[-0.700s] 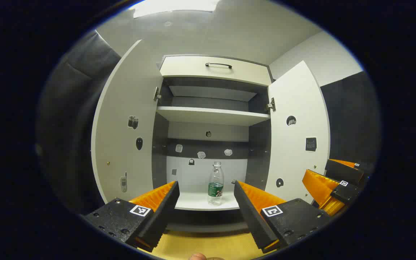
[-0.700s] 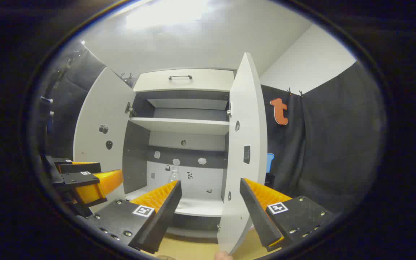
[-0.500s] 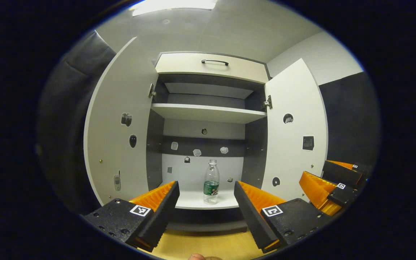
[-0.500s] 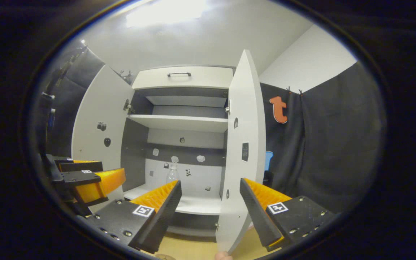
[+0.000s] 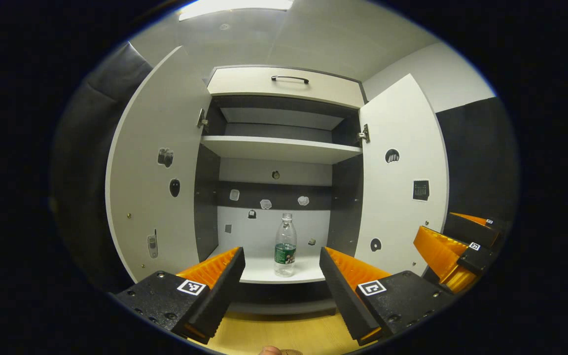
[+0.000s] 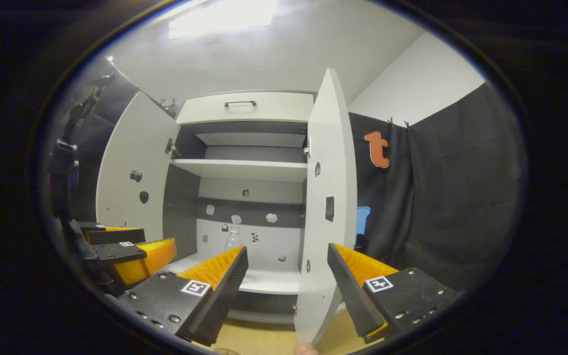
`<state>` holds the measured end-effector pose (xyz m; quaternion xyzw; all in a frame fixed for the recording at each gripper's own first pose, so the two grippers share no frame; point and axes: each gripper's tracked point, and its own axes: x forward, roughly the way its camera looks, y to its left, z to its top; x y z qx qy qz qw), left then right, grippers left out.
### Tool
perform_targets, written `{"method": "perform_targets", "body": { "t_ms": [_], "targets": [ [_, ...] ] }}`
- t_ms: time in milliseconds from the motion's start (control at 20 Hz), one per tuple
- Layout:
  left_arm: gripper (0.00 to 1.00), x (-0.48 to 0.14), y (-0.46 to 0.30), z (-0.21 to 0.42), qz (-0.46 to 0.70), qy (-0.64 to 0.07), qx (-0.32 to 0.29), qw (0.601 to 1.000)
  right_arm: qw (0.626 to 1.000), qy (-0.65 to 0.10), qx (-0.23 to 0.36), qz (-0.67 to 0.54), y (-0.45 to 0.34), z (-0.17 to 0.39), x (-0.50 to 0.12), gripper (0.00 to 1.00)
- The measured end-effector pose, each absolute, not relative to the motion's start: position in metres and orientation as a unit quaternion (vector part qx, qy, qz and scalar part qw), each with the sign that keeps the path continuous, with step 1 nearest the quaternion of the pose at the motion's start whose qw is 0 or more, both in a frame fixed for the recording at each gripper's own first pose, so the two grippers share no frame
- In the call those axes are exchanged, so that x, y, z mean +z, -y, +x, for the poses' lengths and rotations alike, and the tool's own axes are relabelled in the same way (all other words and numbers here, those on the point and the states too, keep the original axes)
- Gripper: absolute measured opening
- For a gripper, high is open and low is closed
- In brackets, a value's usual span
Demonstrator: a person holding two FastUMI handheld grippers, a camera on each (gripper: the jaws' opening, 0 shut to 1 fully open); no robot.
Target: Grasp the bottle in the cabinet with the left hand and place it on the coaster, then close the right door with the right hand and the left door with the left hand.
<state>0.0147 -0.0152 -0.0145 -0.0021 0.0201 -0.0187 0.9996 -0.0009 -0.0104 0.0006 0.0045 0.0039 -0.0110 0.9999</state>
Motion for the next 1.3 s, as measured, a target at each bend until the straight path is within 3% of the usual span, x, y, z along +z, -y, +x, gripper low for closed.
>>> {"method": "perform_targets", "body": {
  "t_ms": [300, 900, 1300],
  "targets": [
    [0.93, -0.020, 0.018, 0.058, 0.001, -0.026, -0.038, 0.999, 0.999, 0.001, -0.032, -0.004, 0.030, -0.015, 0.006, 0.98],
    [0.96, -0.061, 0.033, 0.223, -0.014, -0.061, -0.054, 0.997, 0.984, -0.003, -0.173, -0.049, 0.144, -0.048, 0.003, 0.98],
    [0.96, -0.105, 0.028, 0.296, -0.009, -0.098, -0.032, 0.995, 0.971, -0.028, -0.229, -0.067, 0.190, -0.059, -0.014, 0.98]
  ]
}}
